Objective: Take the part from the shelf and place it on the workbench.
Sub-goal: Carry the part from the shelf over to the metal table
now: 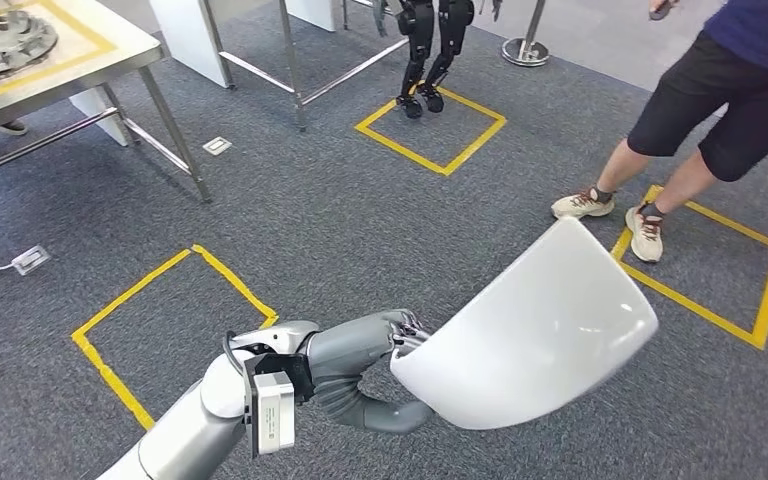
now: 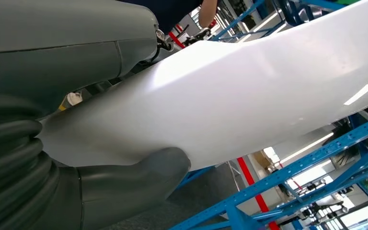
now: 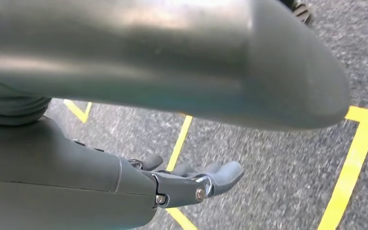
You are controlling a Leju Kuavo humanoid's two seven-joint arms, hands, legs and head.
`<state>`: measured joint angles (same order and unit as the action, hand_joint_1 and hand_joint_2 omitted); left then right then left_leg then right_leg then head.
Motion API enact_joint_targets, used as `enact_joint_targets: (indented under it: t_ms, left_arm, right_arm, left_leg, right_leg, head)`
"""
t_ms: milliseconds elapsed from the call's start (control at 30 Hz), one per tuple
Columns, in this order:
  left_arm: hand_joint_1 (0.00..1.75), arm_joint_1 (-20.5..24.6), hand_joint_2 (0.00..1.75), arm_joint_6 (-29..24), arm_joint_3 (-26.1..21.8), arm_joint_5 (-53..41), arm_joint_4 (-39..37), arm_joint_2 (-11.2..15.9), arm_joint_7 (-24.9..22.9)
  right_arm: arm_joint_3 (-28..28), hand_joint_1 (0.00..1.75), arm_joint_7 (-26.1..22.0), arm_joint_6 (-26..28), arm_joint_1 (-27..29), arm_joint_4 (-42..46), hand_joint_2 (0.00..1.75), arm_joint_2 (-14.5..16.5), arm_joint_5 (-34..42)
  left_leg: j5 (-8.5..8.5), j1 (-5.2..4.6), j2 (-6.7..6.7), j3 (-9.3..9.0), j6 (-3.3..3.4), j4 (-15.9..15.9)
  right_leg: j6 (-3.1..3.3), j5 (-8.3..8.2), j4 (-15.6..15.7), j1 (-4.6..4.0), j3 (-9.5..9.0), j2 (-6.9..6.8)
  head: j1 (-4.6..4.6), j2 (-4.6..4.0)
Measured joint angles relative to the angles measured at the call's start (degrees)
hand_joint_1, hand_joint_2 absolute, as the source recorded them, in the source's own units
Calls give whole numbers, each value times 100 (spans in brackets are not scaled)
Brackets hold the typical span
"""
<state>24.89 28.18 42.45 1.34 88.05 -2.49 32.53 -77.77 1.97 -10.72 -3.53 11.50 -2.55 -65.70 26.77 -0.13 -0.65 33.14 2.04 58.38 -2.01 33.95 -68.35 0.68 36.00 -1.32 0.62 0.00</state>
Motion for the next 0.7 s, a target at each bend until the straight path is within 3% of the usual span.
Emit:
enact_joint_targets:
  t_ms: [67, 100, 167, 233, 300, 367, 400, 433, 500, 567, 600, 633, 667, 700]
  left_arm:
    - [175, -3, 175, 54, 8, -3, -54, -22, 2]
    - [175, -4, 175, 72, 10, -5, -83, -22, 4]
    - [175, -4, 175, 99, 14, -11, -124, -25, 15]
    - [175, -1, 175, 116, 16, -23, -142, -31, 38]
    - [175, 0, 175, 122, 22, -53, -147, -33, 62]
    - [175, -6, 175, 122, 28, -85, -146, -28, 70]
    - [175, -7, 175, 122, 29, -98, -142, -25, 69]
    - [175, -6, 175, 122, 29, -109, -138, -23, 68]
    - [175, -3, 175, 122, 31, -135, -132, -24, 62]
    - [175, -19, 175, 122, 32, -164, -137, -17, 52]
    - [175, -32, 175, 122, 33, -176, -140, -11, 46]
    - [175, -43, 175, 122, 33, -182, -142, -6, 44]
    - [175, -50, 175, 122, 33, -184, -142, -3, 43]
    - [175, -51, 175, 122, 33, -185, -140, -3, 44]
  right_arm:
    - [0, 0, 27, 14, 36, 0, 0, 0, 15]
    - [0, 0, 30, 17, 45, 0, 0, 1, 14]
    - [0, 0, 22, 19, 46, 0, 0, 2, 9]
    - [0, 0, 8, 17, 43, 0, 0, 2, 4]
    - [0, 0, -4, 11, 44, 0, 0, 1, 2]
    - [0, 0, -15, 1, 39, 1, 0, 2, 1]
    - [0, 0, -21, -3, 34, 1, 0, 2, -1]
    - [0, 0, -25, -6, 31, 2, 0, 2, -9]
    - [0, 0, -30, -8, 43, 2, 0, 1, -32]
    - [0, 0, -38, -16, 61, 2, 0, 1, -60]
    - [1, 0, -44, -28, 60, 2, 0, 0, -69]
    - [1, 0, -52, -44, 53, 2, 0, 0, -78]
    - [2, 0, -57, -64, 42, 2, 0, 0, -84]
    - [3, 0, -61, -80, 33, 2, 0, 1, -89]
  left_leg:
    - [-5, 2, -169, 18, 5, 19]
    - [-6, 5, -257, 23, 2, 34]
    - [4, 18, -427, 27, -23, 74]
    - [15, 27, -577, 58, -87, 115]
    - [-2, 32, -710, 110, -172, 122]
    - [-24, 42, -797, 153, -247, 111]
    - [8, 34, -710, 185, -276, 157]
    - [108, 23, -535, 262, -302, 308]
    - [454, 10, -124, 544, -338, 909]
    - [726, 22, 13, 854, -356, 1565]
    - [725, 24, 25, 899, -355, 1679]
    - [617, 25, 42, 823, -347, 1562]
    - [439, 21, 97, 639, -329, 1238]
    - [279, 7, 245, 410, -295, 820]
  right_leg:
    - [-20, 178, -585, 6, 316, 87]
    - [-24, 102, -606, 12, 352, 95]
    - [-28, -307, -2, 42, 104, 181]
    - [-38, -560, 672, 80, -198, 470]
    - [-10, -565, 863, 73, -274, 610]
    - [70, -594, 892, 69, -279, 460]
    - [117, -602, 907, 76, -286, 385]
    - [159, -607, 923, 81, -293, 298]
    - [215, -597, 933, 55, -300, 126]
    - [233, -586, 929, 32, -299, -68]
    - [234, -581, 927, 27, -299, -164]
    - [231, -575, 925, 25, -305, -249]
    - [223, -567, 924, 22, -317, -326]
    - [209, -556, 923, 14, -336, -399]
  head:
    - [-16, 0]
    - [-19, 0]
    - [-23, 0]
    - [-29, 0]
    - [-35, 0]
    - [-38, 0]
    - [-30, 0]
    - [-3, 0]
    - [51, 0]
    - [72, 0]
    - [73, 0]
    - [73, 0]
    - [73, 0]
    - [74, 0]
